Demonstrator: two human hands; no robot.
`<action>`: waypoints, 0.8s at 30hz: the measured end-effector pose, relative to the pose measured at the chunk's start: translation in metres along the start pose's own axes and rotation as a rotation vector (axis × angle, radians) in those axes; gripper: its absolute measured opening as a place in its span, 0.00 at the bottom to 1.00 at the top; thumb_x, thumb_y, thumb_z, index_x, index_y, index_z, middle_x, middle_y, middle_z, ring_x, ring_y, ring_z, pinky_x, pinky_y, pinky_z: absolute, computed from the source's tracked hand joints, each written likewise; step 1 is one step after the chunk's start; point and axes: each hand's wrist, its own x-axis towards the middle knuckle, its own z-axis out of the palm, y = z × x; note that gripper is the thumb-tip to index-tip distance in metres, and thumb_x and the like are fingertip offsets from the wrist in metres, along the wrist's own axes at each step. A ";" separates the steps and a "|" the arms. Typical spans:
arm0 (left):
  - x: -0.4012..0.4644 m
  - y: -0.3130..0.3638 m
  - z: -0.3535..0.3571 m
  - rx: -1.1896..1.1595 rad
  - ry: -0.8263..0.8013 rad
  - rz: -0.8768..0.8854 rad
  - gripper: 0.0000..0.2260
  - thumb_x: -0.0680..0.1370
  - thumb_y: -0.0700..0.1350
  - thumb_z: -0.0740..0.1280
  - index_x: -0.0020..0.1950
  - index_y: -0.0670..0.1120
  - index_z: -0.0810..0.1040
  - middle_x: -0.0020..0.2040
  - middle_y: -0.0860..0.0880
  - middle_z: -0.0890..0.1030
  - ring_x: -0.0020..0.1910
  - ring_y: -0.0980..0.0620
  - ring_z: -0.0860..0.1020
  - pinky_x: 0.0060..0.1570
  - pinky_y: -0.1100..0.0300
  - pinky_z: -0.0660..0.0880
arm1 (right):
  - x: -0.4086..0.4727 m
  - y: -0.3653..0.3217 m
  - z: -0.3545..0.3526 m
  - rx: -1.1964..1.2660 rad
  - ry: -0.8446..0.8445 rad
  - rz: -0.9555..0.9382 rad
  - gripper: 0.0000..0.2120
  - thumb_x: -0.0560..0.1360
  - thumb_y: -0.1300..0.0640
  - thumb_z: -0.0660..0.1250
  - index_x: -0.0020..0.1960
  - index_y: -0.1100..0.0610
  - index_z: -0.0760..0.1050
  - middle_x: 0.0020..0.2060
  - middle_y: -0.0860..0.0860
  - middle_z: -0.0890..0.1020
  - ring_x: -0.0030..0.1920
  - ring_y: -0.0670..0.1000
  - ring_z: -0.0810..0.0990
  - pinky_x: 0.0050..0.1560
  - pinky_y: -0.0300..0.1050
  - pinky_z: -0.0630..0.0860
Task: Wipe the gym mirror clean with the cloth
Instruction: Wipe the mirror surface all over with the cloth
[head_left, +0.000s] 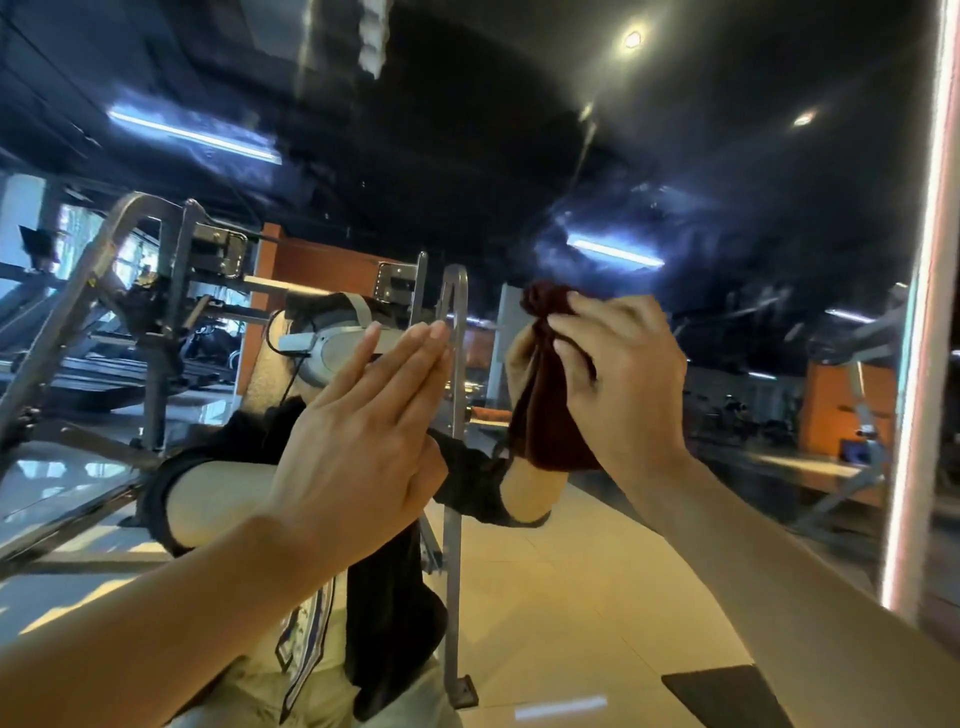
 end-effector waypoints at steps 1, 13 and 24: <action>0.000 0.000 0.000 0.000 0.006 0.003 0.26 0.80 0.49 0.56 0.73 0.35 0.68 0.76 0.38 0.65 0.77 0.43 0.62 0.77 0.44 0.53 | -0.022 0.001 -0.004 -0.007 -0.012 -0.008 0.12 0.78 0.59 0.63 0.53 0.61 0.84 0.53 0.55 0.85 0.56 0.52 0.74 0.59 0.44 0.69; 0.000 -0.001 0.001 0.029 -0.019 0.012 0.26 0.80 0.50 0.55 0.72 0.35 0.70 0.75 0.38 0.66 0.76 0.43 0.63 0.78 0.45 0.52 | 0.013 -0.002 0.019 -0.006 0.106 0.187 0.13 0.79 0.59 0.62 0.58 0.62 0.82 0.59 0.57 0.82 0.60 0.59 0.76 0.64 0.39 0.64; 0.002 -0.018 -0.017 -0.081 0.017 0.006 0.24 0.79 0.47 0.56 0.73 0.39 0.68 0.74 0.42 0.67 0.75 0.49 0.62 0.78 0.46 0.51 | 0.030 -0.037 0.019 0.140 -0.065 0.089 0.17 0.80 0.59 0.60 0.65 0.64 0.78 0.68 0.61 0.76 0.69 0.62 0.74 0.69 0.53 0.70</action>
